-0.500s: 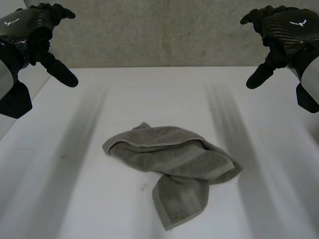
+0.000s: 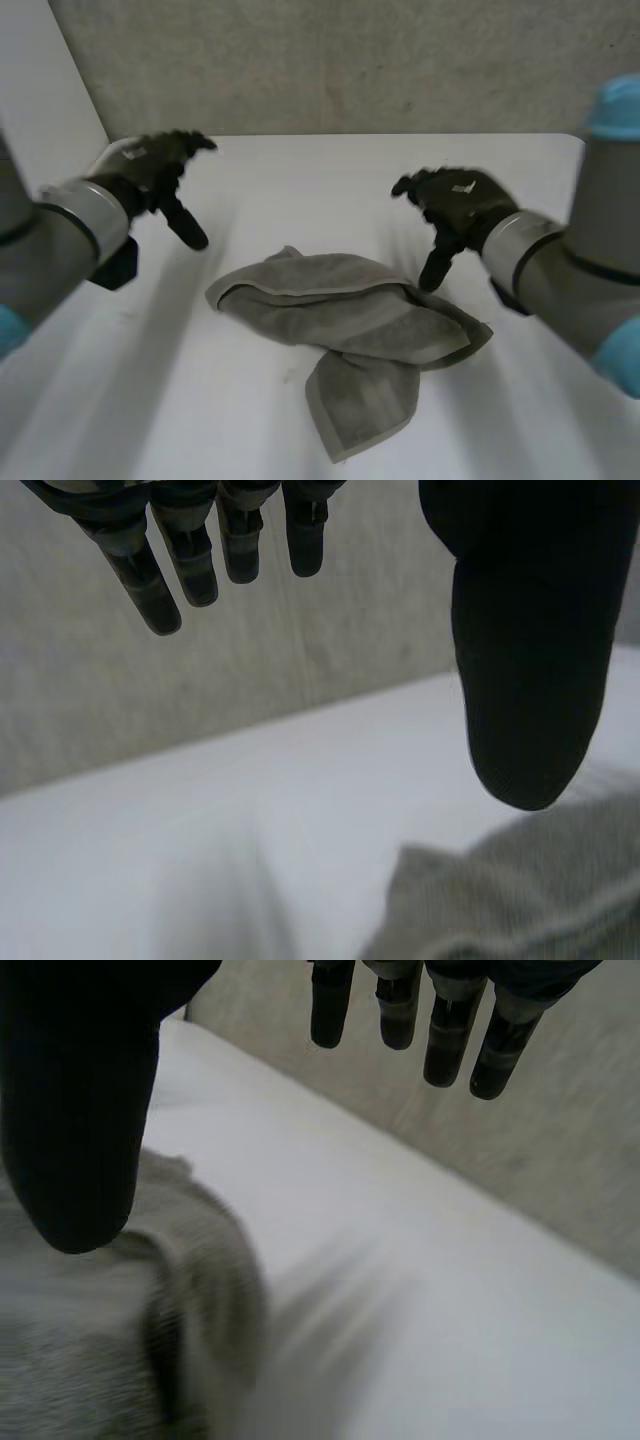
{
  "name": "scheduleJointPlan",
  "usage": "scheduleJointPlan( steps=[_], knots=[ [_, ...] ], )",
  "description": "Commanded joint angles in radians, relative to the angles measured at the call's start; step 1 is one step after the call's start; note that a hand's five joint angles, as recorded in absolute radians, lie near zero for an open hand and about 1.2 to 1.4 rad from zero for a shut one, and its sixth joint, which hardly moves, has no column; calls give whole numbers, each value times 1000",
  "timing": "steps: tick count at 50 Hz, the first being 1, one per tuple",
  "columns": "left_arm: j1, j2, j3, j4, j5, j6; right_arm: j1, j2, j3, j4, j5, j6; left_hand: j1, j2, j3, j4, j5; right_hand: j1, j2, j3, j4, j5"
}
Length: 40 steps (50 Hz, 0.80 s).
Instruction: Fold the towel.
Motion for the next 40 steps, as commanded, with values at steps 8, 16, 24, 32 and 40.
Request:
scheduleJointPlan(
  steps=[8,16,24,32,40],
  knots=[
    [-6,-325,30,84,-2,81,17,209,-9,-108,-2,126,157,152,154,154,151,467,500,503,509,473],
    [-8,-419,55,219,-2,85,17,220,-12,-215,2,124,468,464,465,465,463,938,970,974,980,943],
    [-13,-497,125,312,-2,85,17,238,-57,-309,-4,110,1161,1156,1158,1158,1155,1166,1198,1202,1208,1171],
    [-42,-456,367,332,-10,87,12,260,-175,-386,-1,-2,1199,1194,1195,1196,1193,1166,1198,1202,1208,1171],
    [-51,-270,515,487,-113,70,-2,151,-213,-797,22,-54,1199,1194,1195,1196,1193,1166,1198,1202,1208,1171]
  ],
)
